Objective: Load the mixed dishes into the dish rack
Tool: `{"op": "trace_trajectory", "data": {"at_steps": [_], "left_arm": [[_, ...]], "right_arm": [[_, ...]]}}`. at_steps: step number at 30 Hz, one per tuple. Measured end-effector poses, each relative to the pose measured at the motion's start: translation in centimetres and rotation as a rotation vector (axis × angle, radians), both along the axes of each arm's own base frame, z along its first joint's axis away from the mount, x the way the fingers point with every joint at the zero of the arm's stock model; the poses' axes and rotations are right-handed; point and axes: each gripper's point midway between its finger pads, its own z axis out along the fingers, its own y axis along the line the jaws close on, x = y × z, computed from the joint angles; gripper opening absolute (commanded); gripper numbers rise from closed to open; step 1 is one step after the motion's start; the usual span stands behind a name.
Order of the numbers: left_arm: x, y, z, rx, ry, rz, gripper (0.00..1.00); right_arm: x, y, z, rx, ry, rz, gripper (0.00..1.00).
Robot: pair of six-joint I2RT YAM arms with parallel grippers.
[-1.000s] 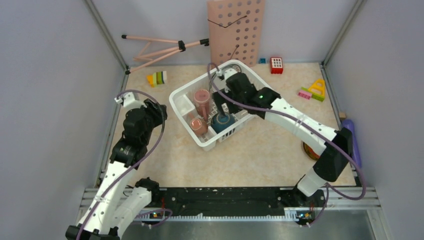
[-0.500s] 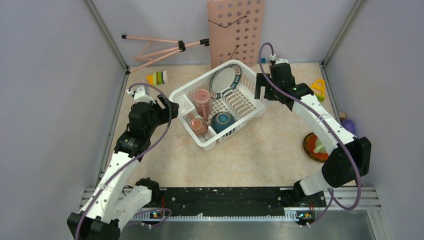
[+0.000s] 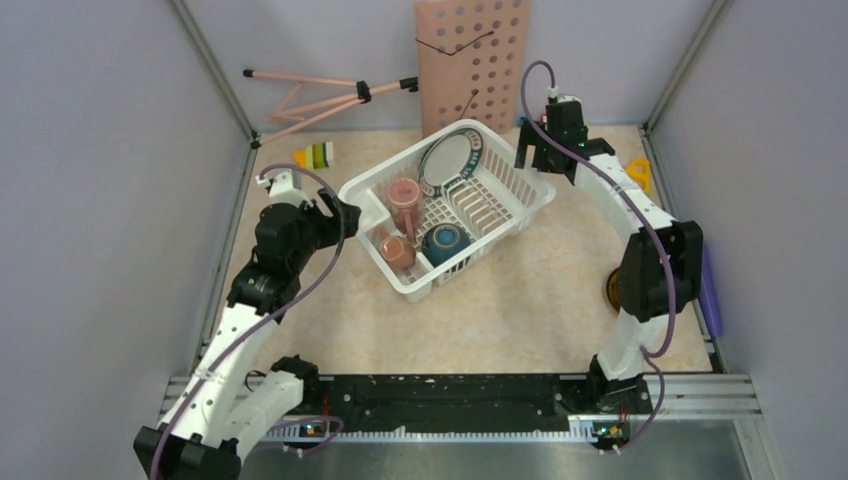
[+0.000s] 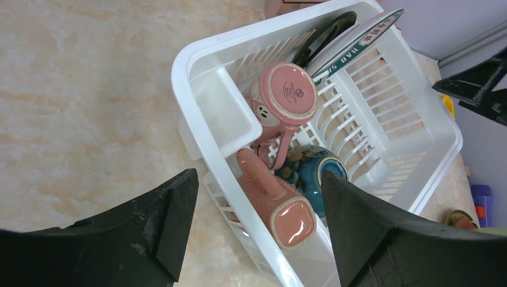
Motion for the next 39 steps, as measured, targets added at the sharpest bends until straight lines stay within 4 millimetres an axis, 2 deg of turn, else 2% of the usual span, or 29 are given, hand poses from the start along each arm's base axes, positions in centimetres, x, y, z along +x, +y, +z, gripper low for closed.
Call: {"op": "trace_trajectory", "data": {"at_steps": [2, 6, 10, 12, 18, 26, 30, 34, 37, 39], "left_arm": [[-0.1, -0.2, 0.0, -0.002, -0.001, -0.012, 0.97], [-0.7, -1.1, -0.8, -0.018, 0.017, -0.068, 0.98], [-0.9, -1.8, -1.7, -0.032, 0.050, -0.101, 0.98], [-1.0, -1.6, -2.4, -0.031, 0.070, -0.089, 0.98], [-0.5, -0.7, -5.1, -0.027, 0.163, -0.010, 0.98], [-0.4, 0.8, -9.8, -0.025, 0.290, 0.080, 0.98], [0.0, 1.2, -9.6, -0.043, 0.282, 0.099, 0.98], [0.4, 1.1, -8.9, -0.055, 0.245, 0.092, 0.98], [0.3, 0.9, -7.8, -0.069, 0.202, 0.075, 0.97], [0.1, 0.4, -6.5, -0.093, 0.162, 0.048, 0.97]], "right_arm": [[0.9, 0.1, -1.1, -0.001, 0.022, 0.016, 0.96], [1.7, 0.7, -4.1, 0.013, 0.089, 0.046, 0.95], [0.2, 2.0, -7.2, 0.068, 0.170, 0.105, 0.94], [0.1, 2.9, -6.6, 0.115, 0.139, 0.132, 0.94], [-2.6, 4.4, -5.8, 0.216, 0.090, 0.195, 0.94], [-6.0, 6.4, -5.5, 0.281, 0.103, 0.236, 0.95], [-6.6, 6.0, -5.7, 0.266, 0.126, 0.207, 0.96], [-7.2, 4.0, -5.7, 0.220, 0.145, 0.108, 0.99], [-7.5, 2.3, -4.4, 0.185, 0.116, 0.026, 0.99], [-7.7, 0.9, -2.8, 0.168, 0.075, -0.038, 0.99]]}}
